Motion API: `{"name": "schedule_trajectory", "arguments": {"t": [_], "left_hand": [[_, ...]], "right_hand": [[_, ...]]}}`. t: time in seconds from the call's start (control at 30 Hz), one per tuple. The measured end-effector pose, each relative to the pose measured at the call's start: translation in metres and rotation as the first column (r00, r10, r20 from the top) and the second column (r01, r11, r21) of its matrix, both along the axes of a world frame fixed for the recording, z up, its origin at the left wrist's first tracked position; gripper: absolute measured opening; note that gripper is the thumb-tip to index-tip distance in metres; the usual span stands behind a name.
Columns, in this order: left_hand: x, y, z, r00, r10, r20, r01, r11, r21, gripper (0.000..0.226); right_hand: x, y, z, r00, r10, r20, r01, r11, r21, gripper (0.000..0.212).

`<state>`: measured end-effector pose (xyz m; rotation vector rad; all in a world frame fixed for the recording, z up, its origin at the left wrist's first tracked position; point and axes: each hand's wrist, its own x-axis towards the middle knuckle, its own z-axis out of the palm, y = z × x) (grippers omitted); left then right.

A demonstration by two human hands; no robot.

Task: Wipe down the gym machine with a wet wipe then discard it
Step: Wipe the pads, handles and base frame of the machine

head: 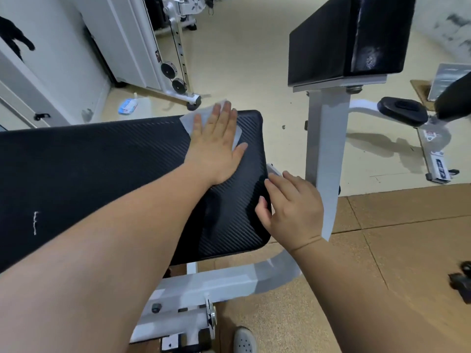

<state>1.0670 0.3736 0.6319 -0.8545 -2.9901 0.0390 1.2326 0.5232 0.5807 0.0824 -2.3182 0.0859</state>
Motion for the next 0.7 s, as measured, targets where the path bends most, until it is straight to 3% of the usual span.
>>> {"name": "schedule_trajectory", "arguments": {"t": [0.2,0.33,0.57,0.7], "left_hand": [[0.071,0.004,-0.041,0.963,-0.271,0.008,0.270,0.956,-0.114,0.073],[0.053,-0.002,-0.038,0.928,-0.372,-0.013,0.367,0.921,-0.133,0.070],[-0.016,0.034,0.009,0.990,-0.135,-0.030,0.135,0.991,-0.008,0.073],[-0.013,0.038,0.004,0.995,-0.090,-0.039,0.089,0.996,-0.029,0.072]], "right_hand": [[-0.001,0.000,0.001,0.999,-0.004,-0.037,0.005,1.000,0.016,0.021],[0.000,-0.001,0.003,1.000,-0.016,-0.002,0.016,0.999,0.037,0.022],[0.000,0.002,0.004,1.000,0.015,0.022,-0.016,0.998,0.062,0.024],[0.000,0.005,0.003,0.997,0.070,0.022,-0.071,0.996,0.052,0.021]]}}
